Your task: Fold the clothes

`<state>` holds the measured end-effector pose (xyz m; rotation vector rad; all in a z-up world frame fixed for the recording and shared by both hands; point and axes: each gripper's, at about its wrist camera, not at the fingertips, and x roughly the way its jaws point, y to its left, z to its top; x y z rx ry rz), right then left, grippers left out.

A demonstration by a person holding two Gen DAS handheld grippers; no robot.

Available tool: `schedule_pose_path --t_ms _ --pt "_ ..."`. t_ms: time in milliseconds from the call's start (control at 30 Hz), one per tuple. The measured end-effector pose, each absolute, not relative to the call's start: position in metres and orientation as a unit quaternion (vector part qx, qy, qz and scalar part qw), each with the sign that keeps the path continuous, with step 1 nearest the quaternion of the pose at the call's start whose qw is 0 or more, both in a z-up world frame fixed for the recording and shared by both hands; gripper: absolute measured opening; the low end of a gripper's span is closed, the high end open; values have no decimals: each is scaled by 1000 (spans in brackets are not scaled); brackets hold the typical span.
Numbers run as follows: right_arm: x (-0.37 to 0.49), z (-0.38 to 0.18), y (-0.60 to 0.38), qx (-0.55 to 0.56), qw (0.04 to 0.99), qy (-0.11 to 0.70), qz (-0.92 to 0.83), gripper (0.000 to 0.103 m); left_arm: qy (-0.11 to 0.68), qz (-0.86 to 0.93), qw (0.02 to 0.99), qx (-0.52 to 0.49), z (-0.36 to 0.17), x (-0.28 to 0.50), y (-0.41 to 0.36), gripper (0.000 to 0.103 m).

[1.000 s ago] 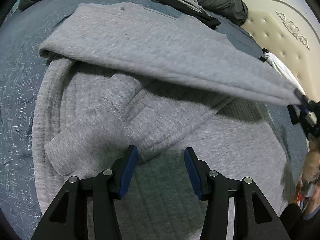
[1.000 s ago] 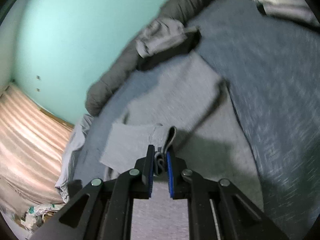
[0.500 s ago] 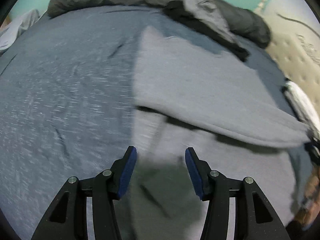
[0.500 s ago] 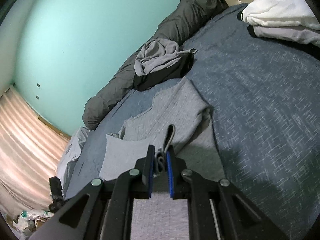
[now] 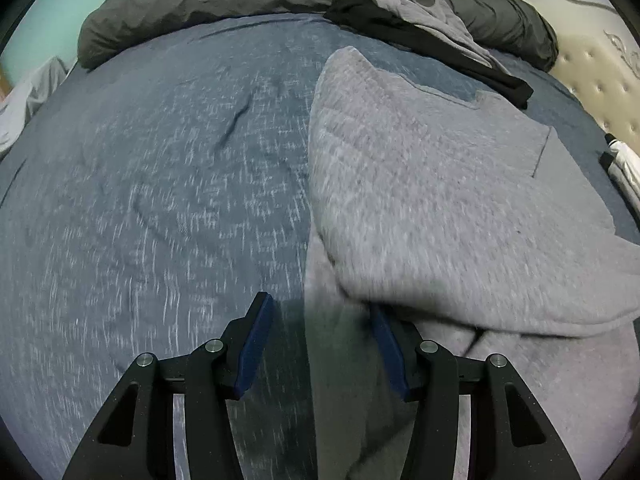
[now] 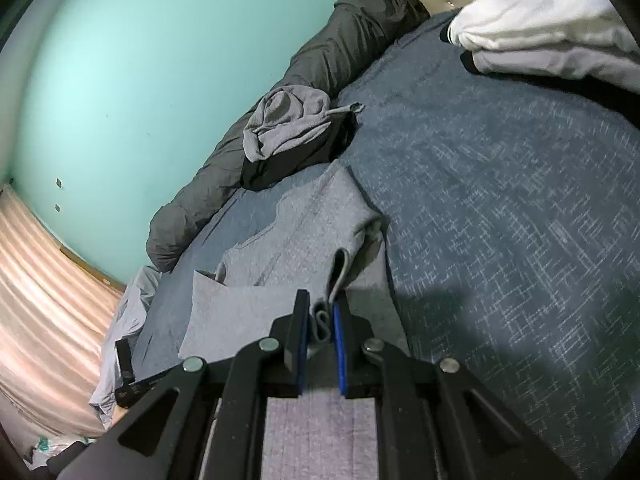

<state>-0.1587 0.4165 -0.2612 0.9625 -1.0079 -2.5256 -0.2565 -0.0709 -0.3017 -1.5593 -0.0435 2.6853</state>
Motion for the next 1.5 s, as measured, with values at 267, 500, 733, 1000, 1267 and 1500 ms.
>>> schedule_pose_path --t_ms 267,500,733,1000,1267,1500 --pt "-155 -262 426 321 89 -345 -877 10 17 873 24 -487 -300 -274 -62 48" --pt "-159 -263 414 330 115 -344 -872 10 63 888 -1 -456 -266 -269 -72 7" --pt "-164 -272 384 370 154 -319 -859 10 58 865 -12 -497 -288 -269 -96 7" --pt "-169 -295 375 427 146 -302 -840 11 11 856 -18 -517 -304 -264 -119 9" --pt "-167 -303 379 461 116 -295 -829 13 -44 857 -35 -512 -290 -250 -152 19" --pt "-152 -284 405 432 68 -302 -847 13 -43 866 -10 -498 -273 -256 -130 29"
